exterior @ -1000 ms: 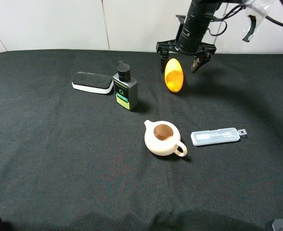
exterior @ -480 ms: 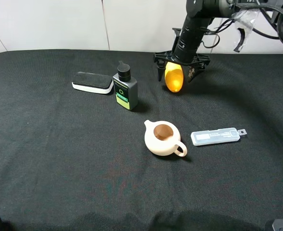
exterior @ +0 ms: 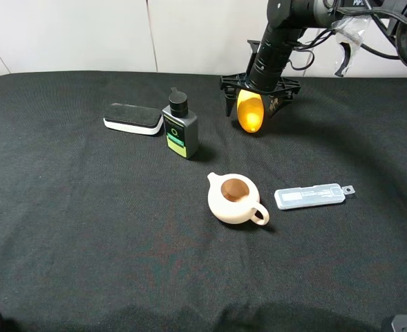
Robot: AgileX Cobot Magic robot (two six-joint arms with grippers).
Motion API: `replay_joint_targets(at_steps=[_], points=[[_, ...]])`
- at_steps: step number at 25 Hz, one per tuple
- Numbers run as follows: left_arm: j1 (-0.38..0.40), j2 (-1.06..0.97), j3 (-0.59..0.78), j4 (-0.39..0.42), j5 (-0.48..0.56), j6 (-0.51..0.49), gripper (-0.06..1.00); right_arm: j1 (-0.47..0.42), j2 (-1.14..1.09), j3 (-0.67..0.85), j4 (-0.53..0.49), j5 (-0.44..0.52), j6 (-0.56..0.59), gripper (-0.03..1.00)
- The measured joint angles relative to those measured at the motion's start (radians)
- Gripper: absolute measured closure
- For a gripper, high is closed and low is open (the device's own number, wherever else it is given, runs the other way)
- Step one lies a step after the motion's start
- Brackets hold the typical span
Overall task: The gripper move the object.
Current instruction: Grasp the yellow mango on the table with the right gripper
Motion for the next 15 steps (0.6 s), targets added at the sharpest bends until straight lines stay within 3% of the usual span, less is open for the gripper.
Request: replay_joint_targets(at_steps=[15], points=[[0.000,0.000,0.000,0.000,0.000,0.000,0.27,0.010,0.019,-0.002,-0.009,-0.002,0.001,0.27]])
